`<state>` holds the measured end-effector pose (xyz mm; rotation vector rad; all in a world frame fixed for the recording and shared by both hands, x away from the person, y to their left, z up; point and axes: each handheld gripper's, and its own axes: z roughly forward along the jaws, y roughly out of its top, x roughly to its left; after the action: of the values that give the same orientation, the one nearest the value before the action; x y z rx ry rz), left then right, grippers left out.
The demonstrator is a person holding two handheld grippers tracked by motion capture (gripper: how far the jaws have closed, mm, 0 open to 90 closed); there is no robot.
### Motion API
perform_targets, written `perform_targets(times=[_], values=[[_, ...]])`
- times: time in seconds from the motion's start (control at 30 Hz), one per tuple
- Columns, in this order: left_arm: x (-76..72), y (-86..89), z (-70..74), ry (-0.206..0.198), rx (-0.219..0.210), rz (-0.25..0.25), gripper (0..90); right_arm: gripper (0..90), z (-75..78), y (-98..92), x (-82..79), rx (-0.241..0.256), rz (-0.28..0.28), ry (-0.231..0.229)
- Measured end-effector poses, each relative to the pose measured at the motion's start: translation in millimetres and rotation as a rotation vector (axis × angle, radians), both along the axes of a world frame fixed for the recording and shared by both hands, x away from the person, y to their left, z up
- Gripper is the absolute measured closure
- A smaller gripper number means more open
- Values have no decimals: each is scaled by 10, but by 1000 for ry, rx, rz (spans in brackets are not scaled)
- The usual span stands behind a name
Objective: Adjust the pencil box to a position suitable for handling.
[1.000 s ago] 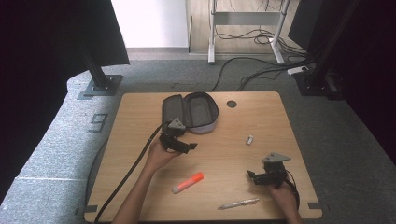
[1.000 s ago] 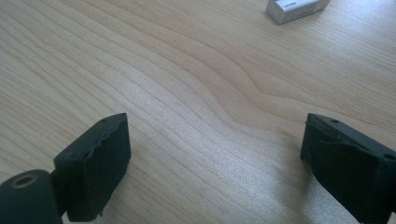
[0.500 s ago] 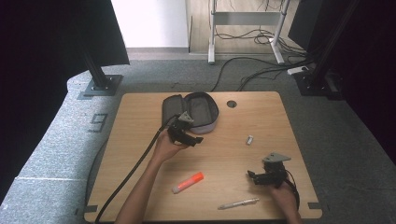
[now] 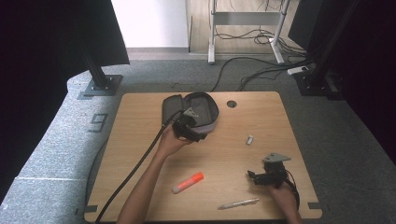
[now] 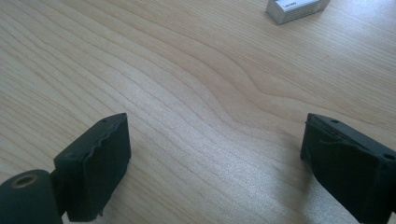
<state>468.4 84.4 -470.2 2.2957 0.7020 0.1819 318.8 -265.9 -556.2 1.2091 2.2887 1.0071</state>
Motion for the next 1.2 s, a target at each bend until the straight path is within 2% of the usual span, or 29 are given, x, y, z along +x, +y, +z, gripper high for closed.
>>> perform_targets(times=[0.3, 0.47, 0.63, 0.77, 1.0, 1.2], values=[[134, -89, 10, 9, 28, 2, 216, 81, -1, -1, 1, -1, 2, -2], [210, -135, -16, 22, 12, -4, 226, 81, -1, -2, 2, -1, 3, -3], [276, -172, -74, 27, 20, -5, 233, 81, -2, -2, 2, -1, 3, -4], [325, -159, -125, 29, -6, 3, 274, 81, -2, -2, 2, -1, 3, -4], [413, -117, -260, 30, 4, 20, 324, 81, -2, -2, 2, -1, 3, -4], [435, -127, -358, -2, 23, 28, 423, 81, -2, -2, 2, -1, 3, -4]])
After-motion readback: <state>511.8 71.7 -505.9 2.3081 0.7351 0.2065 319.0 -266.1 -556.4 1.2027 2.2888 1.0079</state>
